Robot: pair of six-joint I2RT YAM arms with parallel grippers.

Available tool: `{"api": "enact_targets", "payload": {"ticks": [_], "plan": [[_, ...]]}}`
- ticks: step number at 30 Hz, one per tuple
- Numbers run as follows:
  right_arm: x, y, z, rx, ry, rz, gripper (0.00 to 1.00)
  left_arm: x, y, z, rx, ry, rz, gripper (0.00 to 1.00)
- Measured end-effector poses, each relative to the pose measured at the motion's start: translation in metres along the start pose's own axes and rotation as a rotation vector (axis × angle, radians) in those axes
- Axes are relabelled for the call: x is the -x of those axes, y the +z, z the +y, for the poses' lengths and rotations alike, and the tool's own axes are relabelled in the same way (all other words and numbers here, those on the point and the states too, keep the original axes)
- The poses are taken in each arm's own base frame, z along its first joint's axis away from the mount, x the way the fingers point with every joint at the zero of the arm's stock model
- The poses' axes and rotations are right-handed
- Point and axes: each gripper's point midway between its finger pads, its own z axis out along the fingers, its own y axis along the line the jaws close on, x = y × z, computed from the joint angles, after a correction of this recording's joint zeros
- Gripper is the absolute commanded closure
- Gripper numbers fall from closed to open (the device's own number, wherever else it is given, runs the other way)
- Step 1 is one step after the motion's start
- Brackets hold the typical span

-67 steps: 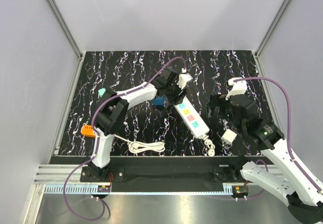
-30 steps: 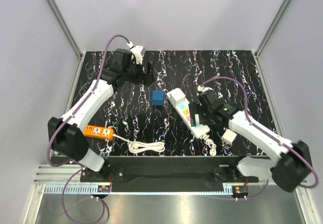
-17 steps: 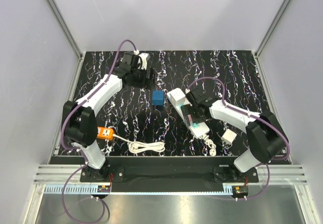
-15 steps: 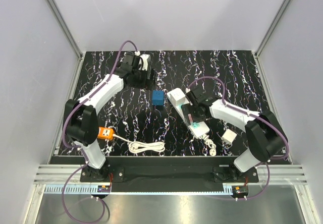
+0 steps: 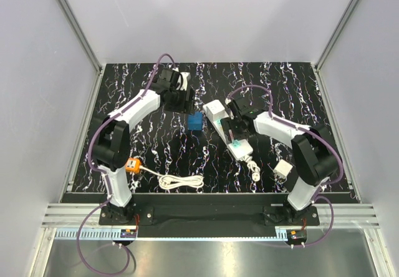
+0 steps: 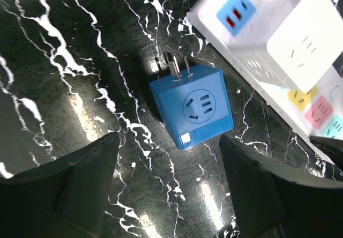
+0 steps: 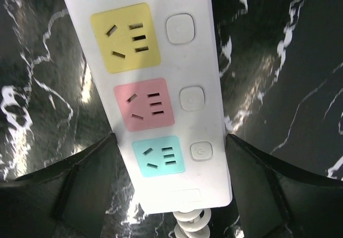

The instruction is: Insert the plug

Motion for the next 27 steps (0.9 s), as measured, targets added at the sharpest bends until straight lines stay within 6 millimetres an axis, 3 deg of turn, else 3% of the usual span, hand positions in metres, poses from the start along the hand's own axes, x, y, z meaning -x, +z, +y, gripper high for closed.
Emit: {"api": "enact_targets", "payload": {"ticks": [6, 11, 21, 27], "plan": [[0.03, 0.009, 0.008, 0.035, 0.015, -0.052, 0.1, -0.001, 0.013, -0.004, -0.005, 0.006, 0.02, 0.25], [0.034, 0.006, 0.014, 0.067, 0.021, -0.067, 0.05, -0.002, 0.017, -0.009, -0.011, 0.014, 0.025, 0.24], [0.054, -0.059, 0.013, 0.096, 0.051, -0.239, 0.03, -0.02, 0.038, -0.014, -0.025, 0.004, 0.089, 0.25], [0.049, -0.07, 0.012, 0.103, 0.069, -0.262, 0.03, -0.019, 0.046, -0.022, -0.051, 0.004, 0.1, 0.27]]}}
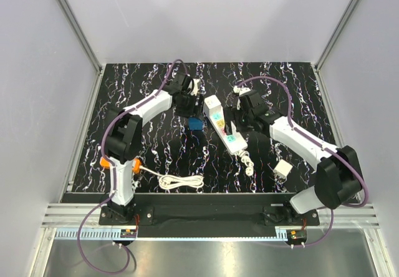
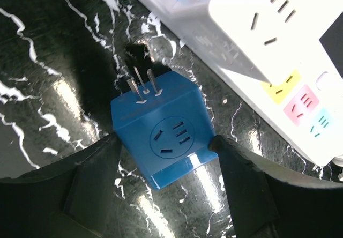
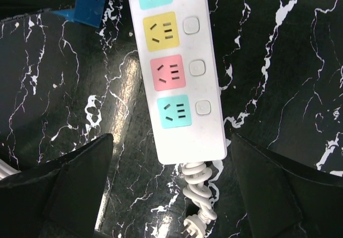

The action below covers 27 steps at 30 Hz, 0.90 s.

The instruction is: Insert the plug

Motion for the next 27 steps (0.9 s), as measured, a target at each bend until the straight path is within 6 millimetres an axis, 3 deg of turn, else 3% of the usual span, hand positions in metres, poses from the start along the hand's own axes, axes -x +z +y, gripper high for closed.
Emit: {"api": "enact_targets", "payload": {"ticks": [5, 8, 9, 11, 13, 16, 20, 27], "plan": [[-0.01, -0.001, -0.002, -0.005, 0.012, 0.018, 0.03, 0.005, 0.003, -0.003, -0.012, 0.006, -0.011, 0.33], [-0.014, -0.003, -0.003, -0.007, 0.015, 0.025, 0.03, 0.006, 0.004, -0.004, -0.02, 0.008, -0.015, 0.44], [-0.015, -0.003, -0.003, -0.007, 0.017, 0.026, 0.03, 0.006, 0.004, -0.004, -0.022, 0.008, -0.015, 0.54], [-0.015, -0.005, -0.003, -0.006, 0.021, 0.023, 0.03, 0.007, 0.004, -0.005, -0.024, 0.01, -0.017, 0.57], [-0.014, -0.007, -0.003, -0.004, 0.023, 0.018, 0.03, 0.007, 0.003, -0.006, -0.028, 0.019, -0.019, 0.5], [-0.012, -0.011, -0.002, 0.001, 0.027, 0.006, 0.03, 0.002, -0.003, -0.006, -0.034, 0.05, -0.015, 0.23], [-0.01, -0.02, -0.001, 0.008, 0.03, -0.016, 0.03, -0.016, -0.016, -0.003, -0.017, 0.081, 0.017, 0.04], [-0.009, -0.031, 0.005, 0.047, 0.037, -0.045, 0.03, -0.019, -0.026, -0.011, -0.008, 0.098, -0.039, 0.01]]}}
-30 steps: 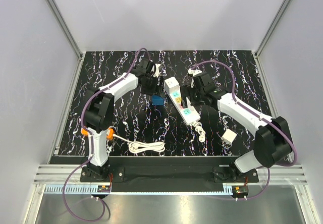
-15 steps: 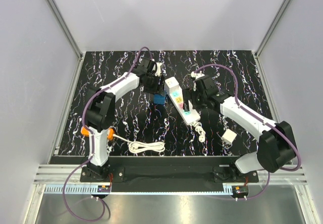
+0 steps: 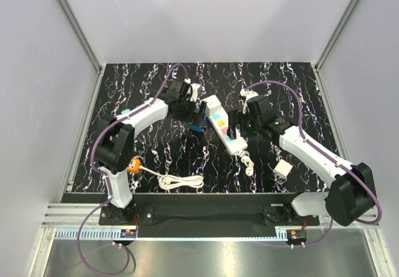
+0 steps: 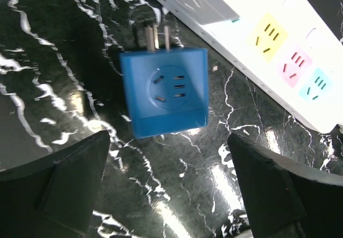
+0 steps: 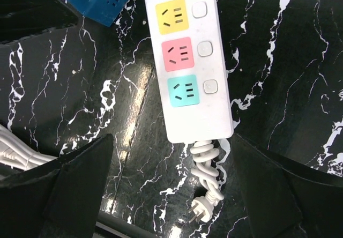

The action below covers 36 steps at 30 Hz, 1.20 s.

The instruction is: Insert the plug

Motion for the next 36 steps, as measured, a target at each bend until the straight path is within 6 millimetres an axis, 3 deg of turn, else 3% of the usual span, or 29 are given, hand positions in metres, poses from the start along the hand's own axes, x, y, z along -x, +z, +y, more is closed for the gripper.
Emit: {"api": "enact_targets", "payload": {"ticks": [5, 12, 22, 26, 27, 30, 34, 36], "plan": [[-0.008, -0.004, 0.002, 0.023, -0.005, 0.002, 0.02, -0.016, 0.017, -0.007, -0.017, 0.028, 0.002, 0.02], [-0.006, -0.019, 0.003, 0.045, -0.03, -0.044, 0.01, -0.014, 0.041, -0.003, -0.01, 0.071, -0.016, 0.09], [-0.008, -0.02, 0.006, 0.07, -0.035, -0.053, 0.01, -0.013, 0.05, 0.008, 0.04, 0.101, -0.025, 0.1], [-0.009, -0.019, 0.006, 0.071, -0.034, -0.051, 0.01, -0.011, 0.053, 0.009, 0.037, 0.119, -0.035, 0.34], [-0.009, -0.019, 0.006, 0.071, -0.033, -0.051, 0.01, -0.01, 0.053, 0.008, 0.034, 0.124, -0.037, 0.56], [-0.01, -0.019, 0.007, 0.075, -0.026, -0.05, 0.01, -0.006, 0.053, 0.006, 0.027, 0.145, -0.053, 0.86], [-0.011, -0.019, 0.014, 0.116, -0.015, -0.042, 0.01, -0.016, 0.045, 0.005, 0.027, 0.128, -0.01, 0.99], [-0.015, -0.02, 0.019, 0.144, -0.013, -0.033, 0.01, -0.025, 0.029, 0.0, 0.011, 0.117, 0.006, 1.0]]}}
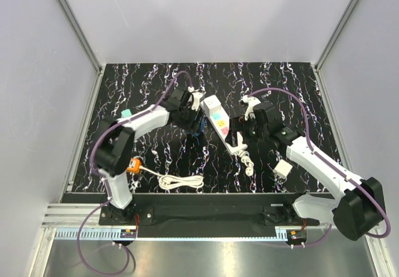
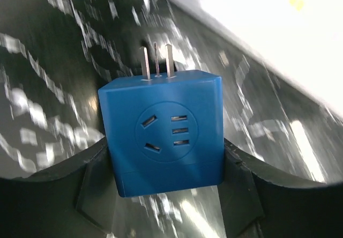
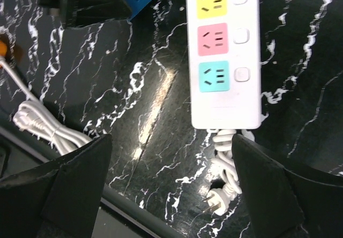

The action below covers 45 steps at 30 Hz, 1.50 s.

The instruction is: Insert the plug

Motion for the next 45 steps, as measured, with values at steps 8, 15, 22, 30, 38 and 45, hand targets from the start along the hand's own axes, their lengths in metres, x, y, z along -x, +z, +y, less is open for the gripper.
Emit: {"api": "enact_targets", "payload": {"ticks": [8, 15, 22, 30, 38, 45], "plan": [[-0.004, -0.028, 0.042, 0.244, -0.023, -0.035, 0.01, 0.009, -0.124, -0.074, -0.293, 0.094, -0.15, 1.0], [-0.009, -0.099, 0.103, 0.627, -0.076, -0.174, 0.0, -0.04, -0.204, -0.16, -0.759, 0.361, -0.211, 1.0], [-0.018, -0.152, 0.126, 0.804, -0.145, -0.288, 0.0, -0.09, -0.233, -0.203, -1.093, 0.477, -0.137, 1.0], [-0.023, -0.139, 0.127, 0.824, -0.113, -0.212, 0.0, -0.093, -0.233, -0.207, -1.144, 0.477, -0.121, 1.0], [-0.016, -0.127, 0.12, 0.76, -0.049, -0.204, 0.0, -0.075, -0.218, -0.202, -1.023, 0.455, -0.11, 1.0], [0.005, -0.12, 0.12, 0.711, 0.015, -0.201, 0.0, -0.06, -0.196, -0.188, -0.816, 0.454, -0.132, 1.0]]}}
